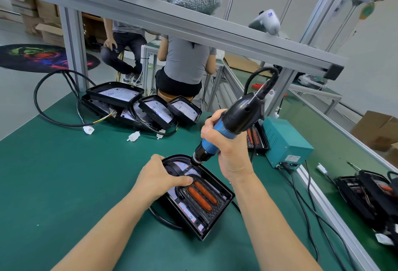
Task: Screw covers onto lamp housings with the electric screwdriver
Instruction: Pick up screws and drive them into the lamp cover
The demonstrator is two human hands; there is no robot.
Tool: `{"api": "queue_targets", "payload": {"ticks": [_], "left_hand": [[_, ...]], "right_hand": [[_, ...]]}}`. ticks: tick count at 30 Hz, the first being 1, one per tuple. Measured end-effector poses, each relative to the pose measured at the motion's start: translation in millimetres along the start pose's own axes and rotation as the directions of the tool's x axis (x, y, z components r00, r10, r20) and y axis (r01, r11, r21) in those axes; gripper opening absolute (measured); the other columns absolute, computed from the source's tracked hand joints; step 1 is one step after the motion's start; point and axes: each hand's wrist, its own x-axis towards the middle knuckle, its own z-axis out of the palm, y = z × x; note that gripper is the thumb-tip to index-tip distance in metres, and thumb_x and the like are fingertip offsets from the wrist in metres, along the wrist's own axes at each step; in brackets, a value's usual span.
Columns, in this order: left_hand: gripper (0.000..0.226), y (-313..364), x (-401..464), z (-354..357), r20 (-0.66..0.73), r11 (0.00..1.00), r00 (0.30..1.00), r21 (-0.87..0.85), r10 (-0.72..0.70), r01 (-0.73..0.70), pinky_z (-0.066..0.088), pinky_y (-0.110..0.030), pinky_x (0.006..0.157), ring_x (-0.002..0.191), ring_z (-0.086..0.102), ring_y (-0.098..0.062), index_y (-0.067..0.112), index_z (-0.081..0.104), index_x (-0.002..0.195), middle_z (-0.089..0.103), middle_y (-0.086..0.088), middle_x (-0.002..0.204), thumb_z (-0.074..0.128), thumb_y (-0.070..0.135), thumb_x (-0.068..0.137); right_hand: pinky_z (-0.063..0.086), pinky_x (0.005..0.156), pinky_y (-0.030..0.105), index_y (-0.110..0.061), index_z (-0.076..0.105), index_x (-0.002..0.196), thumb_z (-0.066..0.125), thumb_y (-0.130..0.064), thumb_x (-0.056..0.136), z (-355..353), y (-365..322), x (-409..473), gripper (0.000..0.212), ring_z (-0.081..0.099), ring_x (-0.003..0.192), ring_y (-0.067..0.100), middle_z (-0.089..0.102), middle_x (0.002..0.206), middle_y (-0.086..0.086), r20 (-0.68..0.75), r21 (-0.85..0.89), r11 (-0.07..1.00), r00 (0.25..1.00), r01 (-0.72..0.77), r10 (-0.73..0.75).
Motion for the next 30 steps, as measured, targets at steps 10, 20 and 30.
{"api": "queue_targets", "payload": {"ticks": [10, 20, 30], "left_hand": [[0.076, -0.1, -2.4, -1.2, 0.027, 0.999, 1.000, -0.035, -0.004, 0.005, 0.048, -0.038, 0.087, 0.094, 0.059, -0.017, 0.015, 0.047, 0.110, 0.062, 0.001, 0.102, 0.092, 0.037, 0.052], [0.087, -7.4, -1.8, -7.3, 0.002, 0.999, 0.999, -0.024, 0.035, -0.035, 0.045, -0.036, 0.092, 0.104, 0.058, -0.018, 0.017, 0.046, 0.125, 0.060, 0.003, 0.114, 0.089, 0.044, 0.055], [0.097, -15.5, 6.4, -18.4, -0.074, 0.937, 0.995, 0.346, 0.073, -0.043, 0.033, -0.044, 0.106, 0.132, 0.033, -0.030, 0.011, 0.038, 0.142, 0.046, -0.010, 0.140, 0.071, 0.063, 0.068]], "right_hand": [[0.047, 0.073, 0.030, -0.021, 0.064, 0.089, 0.068, 0.001, 0.070, -0.8, 1.3, -4.1, 0.029, 0.052, 0.072, 0.018, 0.055, 0.072, 0.001, -0.197, 0.119, 0.992, 0.980, 0.029, -0.005], [0.052, 0.062, 0.027, -0.016, 0.057, 0.091, 0.066, 0.001, 0.076, -43.0, -19.9, -14.5, 0.025, 0.058, 0.057, 0.013, 0.059, 0.064, -0.004, -0.537, 0.237, 0.949, 0.842, 0.210, -0.052], [0.048, 0.059, 0.024, -0.017, 0.054, 0.089, 0.060, -0.001, 0.078, -81.9, -38.8, -42.9, 0.020, 0.051, 0.050, 0.010, 0.050, 0.059, -0.006, -0.677, 0.214, 0.928, 0.731, 0.304, -0.084]]}}
